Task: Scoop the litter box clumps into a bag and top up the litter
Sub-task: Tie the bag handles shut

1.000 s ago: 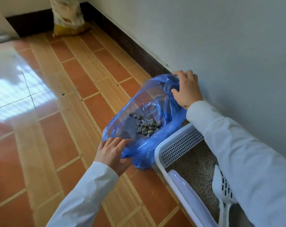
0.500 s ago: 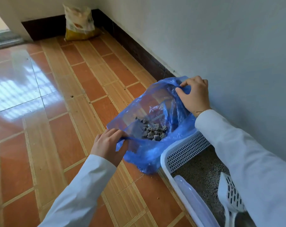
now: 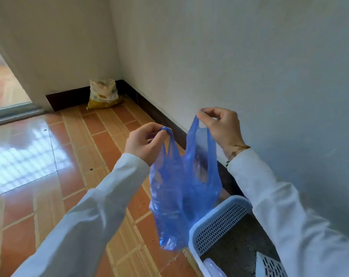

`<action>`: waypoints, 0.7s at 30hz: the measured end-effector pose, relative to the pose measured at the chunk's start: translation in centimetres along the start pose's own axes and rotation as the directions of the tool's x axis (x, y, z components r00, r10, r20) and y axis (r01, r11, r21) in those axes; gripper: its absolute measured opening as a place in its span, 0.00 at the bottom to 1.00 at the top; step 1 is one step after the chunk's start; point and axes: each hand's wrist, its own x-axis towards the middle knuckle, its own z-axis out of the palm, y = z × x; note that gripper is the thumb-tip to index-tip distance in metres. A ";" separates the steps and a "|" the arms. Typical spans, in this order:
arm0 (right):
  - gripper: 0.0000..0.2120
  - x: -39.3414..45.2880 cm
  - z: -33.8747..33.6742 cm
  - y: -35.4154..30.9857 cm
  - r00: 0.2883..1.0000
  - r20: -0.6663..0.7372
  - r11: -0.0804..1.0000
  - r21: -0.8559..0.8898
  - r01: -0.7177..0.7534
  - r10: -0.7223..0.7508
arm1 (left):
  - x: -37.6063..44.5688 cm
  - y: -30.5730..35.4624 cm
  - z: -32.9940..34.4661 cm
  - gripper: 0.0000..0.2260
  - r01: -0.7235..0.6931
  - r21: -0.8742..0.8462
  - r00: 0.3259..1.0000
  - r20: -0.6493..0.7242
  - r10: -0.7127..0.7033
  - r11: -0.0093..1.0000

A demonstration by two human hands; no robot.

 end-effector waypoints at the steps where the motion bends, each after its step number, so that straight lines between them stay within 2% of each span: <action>1: 0.03 0.3 -0.4 -1.3 1.000 -0.005 0.998 0.057 -0.008 0.009 | 0.6 1.3 0.0 0.06 0.016 -0.079 1.000 0.003 -0.016 0.997; 4: 0.05 0.7 -1.3 -4.8 0.999 -0.026 0.978 0.210 -0.013 0.019 | 2.2 5.1 -0.1 0.09 0.057 -0.318 0.998 -0.020 -0.067 0.946; 8: 0.08 0.1 -1.8 -7.8 0.999 0.016 0.909 0.416 -0.034 0.030 | 3.6 8.5 -0.6 0.09 0.172 -0.514 0.982 0.019 -0.189 0.841; 10: 0.07 -0.8 -1.5 -8.2 0.997 0.055 0.865 0.496 -0.071 0.050 | 3.6 8.8 -0.5 0.09 0.233 -0.553 0.965 0.034 -0.258 0.800; 12: 0.06 -1.9 -1.0 -7.9 0.992 0.095 0.833 0.540 -0.121 0.083 | 3.0 8.5 -0.1 0.10 0.260 -0.546 0.949 -0.008 -0.315 0.796; 14: 0.05 -3.1 -0.5 -7.0 0.983 0.145 0.815 0.553 -0.173 0.110 | 2.0 7.8 0.2 0.10 0.276 -0.574 0.940 -0.005 -0.340 0.771; 16: 0.05 -4.0 -0.2 -5.8 0.976 0.190 0.832 0.519 -0.196 0.111 | 1.2 6.6 0.4 0.09 0.276 -0.544 0.945 0.004 -0.326 0.793; 18: 0.06 -4.7 0.0 -4.5 0.968 0.228 0.866 0.458 -0.199 0.102 | 0.6 5.3 0.3 0.06 0.266 -0.460 0.952 -0.014 -0.306 0.847; 21: 0.10 -5.6 0.5 -3.2 0.963 0.263 0.938 0.315 -0.143 0.058 | 0.2 3.7 0.1 0.04 0.272 -0.441 0.949 -0.024 -0.314 0.855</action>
